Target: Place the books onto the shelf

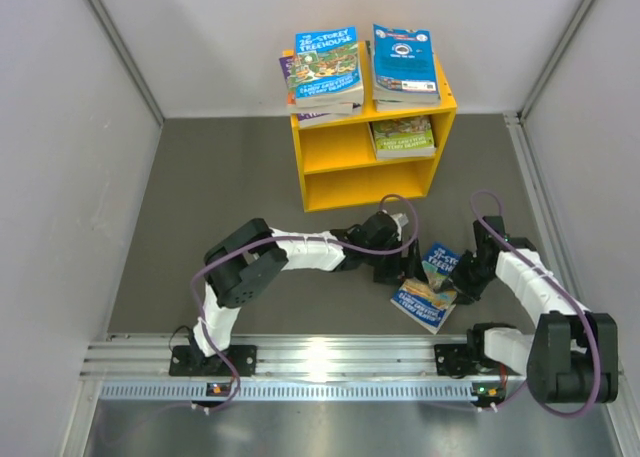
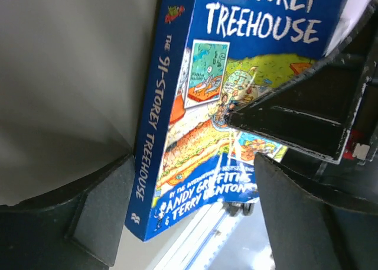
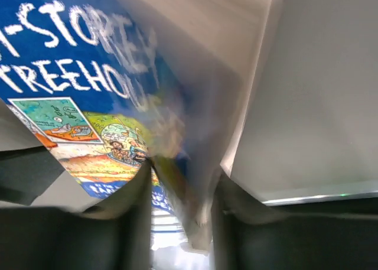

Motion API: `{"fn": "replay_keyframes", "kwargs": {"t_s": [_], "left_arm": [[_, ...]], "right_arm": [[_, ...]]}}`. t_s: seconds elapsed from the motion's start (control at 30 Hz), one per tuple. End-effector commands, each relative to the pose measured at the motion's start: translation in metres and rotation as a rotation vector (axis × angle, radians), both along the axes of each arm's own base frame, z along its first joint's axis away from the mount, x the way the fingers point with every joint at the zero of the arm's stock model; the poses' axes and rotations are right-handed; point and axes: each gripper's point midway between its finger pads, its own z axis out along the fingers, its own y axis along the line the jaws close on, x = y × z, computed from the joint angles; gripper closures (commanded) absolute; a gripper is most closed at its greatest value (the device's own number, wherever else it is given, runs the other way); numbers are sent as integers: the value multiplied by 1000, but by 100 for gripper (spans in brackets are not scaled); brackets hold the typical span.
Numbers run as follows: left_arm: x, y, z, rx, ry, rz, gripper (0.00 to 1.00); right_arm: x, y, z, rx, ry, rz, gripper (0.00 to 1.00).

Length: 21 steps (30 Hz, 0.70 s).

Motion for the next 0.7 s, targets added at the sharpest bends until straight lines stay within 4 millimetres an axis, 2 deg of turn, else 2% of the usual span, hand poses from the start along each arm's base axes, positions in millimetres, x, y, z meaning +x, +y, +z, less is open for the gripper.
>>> {"fn": "replay_keyframes", "kwargs": {"t_s": [0.0, 0.07, 0.1, 0.17, 0.23, 0.27, 0.33, 0.4, 0.43, 0.47, 0.5, 0.53, 0.6, 0.63, 0.67], "left_arm": [[-28, -22, 15, -188, 139, -70, 18], [-33, -21, 18, -205, 159, -81, 21], [-33, -21, 21, -212, 154, -82, 23], [-28, -19, 30, -226, 136, -75, 25], [-22, -15, 36, -226, 130, -59, 25], [-19, -13, 47, -241, 115, -54, 25], [-8, -4, 60, -251, 95, -25, 25], [-1, 6, 66, -247, 76, 1, 25], [6, 16, 64, -238, 70, 34, 25], [10, 21, 80, -270, 51, 45, 25], [13, 26, 84, -283, 45, 56, 25], [17, 36, 80, -283, 55, 75, 25], [21, 42, 96, -352, 55, 95, 25], [22, 50, 92, -361, 67, 112, 25], [23, 52, 101, -395, 87, 129, 25]], "right_arm": [[34, 13, -17, 30, -141, 12, 80], [42, 21, -11, 72, -191, 29, 97], [45, 22, -5, 81, -218, 29, 100], [52, 28, 11, 118, -269, 47, 100], [61, 31, 40, 134, -351, 68, 100], [63, 31, 51, 135, -378, 79, 100], [69, 34, 87, 146, -455, 106, 100], [69, 37, 112, 161, -494, 132, 100], [69, 41, 131, 185, -512, 144, 100], [69, 44, 142, 205, -536, 149, 100], [69, 47, 151, 225, -551, 148, 100], [71, 52, 164, 260, -569, 152, 100], [73, 59, 175, 311, -564, 136, 100], [76, 63, 185, 336, -580, 144, 100], [79, 64, 188, 342, -578, 143, 100]]}}
